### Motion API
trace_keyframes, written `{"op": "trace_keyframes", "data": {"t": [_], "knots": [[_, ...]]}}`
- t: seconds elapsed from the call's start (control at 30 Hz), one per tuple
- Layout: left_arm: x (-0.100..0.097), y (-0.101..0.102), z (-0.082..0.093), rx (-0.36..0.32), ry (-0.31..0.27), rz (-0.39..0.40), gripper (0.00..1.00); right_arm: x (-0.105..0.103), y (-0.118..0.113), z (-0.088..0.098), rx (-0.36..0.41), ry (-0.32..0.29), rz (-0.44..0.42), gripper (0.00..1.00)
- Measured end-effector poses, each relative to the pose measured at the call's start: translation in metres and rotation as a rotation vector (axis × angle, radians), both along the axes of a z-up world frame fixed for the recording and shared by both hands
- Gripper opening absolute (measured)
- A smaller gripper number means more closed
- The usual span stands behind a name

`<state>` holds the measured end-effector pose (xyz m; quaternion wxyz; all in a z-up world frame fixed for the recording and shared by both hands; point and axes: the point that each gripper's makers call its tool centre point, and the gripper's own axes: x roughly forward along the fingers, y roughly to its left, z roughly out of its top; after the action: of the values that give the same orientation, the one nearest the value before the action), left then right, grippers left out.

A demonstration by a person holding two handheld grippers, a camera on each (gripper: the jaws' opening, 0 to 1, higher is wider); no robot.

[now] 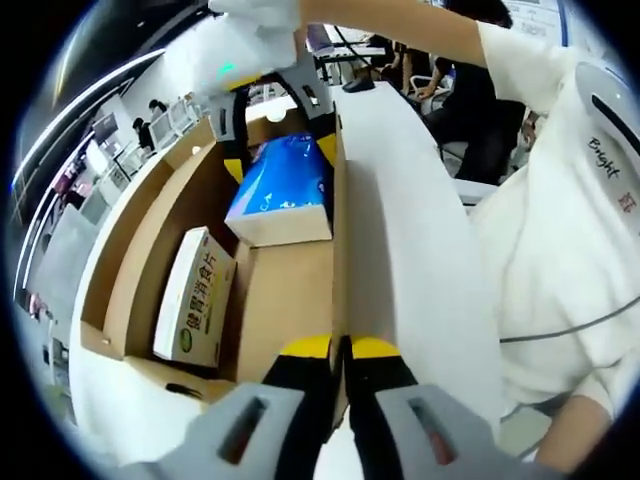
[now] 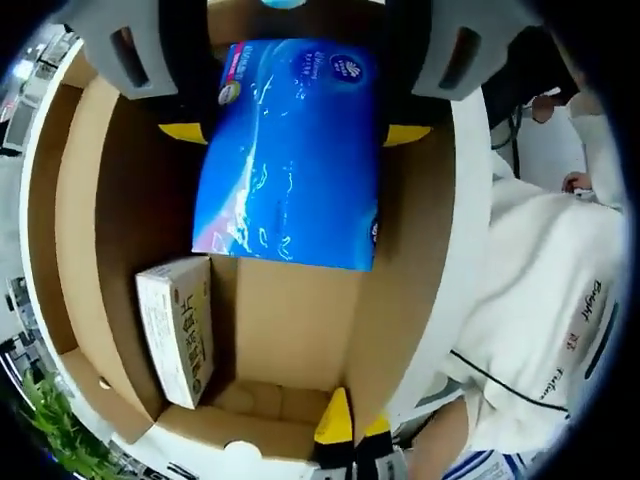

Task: Operate the shoe box by opening the lid, removing the specified soft item, and placing it in the target area until the item is outside and the box remains undamaged.

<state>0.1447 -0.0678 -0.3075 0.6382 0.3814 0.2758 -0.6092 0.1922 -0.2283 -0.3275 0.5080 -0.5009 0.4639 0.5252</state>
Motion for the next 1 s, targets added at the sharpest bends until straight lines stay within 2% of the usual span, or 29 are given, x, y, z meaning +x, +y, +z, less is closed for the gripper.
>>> {"op": "trace_keyframes", "data": {"t": [0.3,0.43,0.57,0.73,1.0], "knots": [[-0.001,0.0,0.0,0.004,-0.009,0.002,0.03,-0.004,0.002,-0.007,-0.034,-0.007,-0.025,0.71],[0.0,0.0,-0.001,0.005,-0.005,0.003,0.03,-0.002,0.002,-0.013,-0.017,0.018,-0.038,0.74],[0.0,-0.001,-0.001,0.004,-0.006,0.008,0.03,0.003,0.001,-0.024,-0.037,0.056,-0.06,0.77],[0.001,-0.001,0.0,-0.007,-0.011,0.008,0.04,0.001,-0.002,-0.029,-0.144,0.027,-0.069,0.8],[0.001,-0.001,0.0,-0.015,-0.016,0.004,0.04,-0.001,-0.003,-0.029,-0.132,0.03,-0.079,0.8]]}}
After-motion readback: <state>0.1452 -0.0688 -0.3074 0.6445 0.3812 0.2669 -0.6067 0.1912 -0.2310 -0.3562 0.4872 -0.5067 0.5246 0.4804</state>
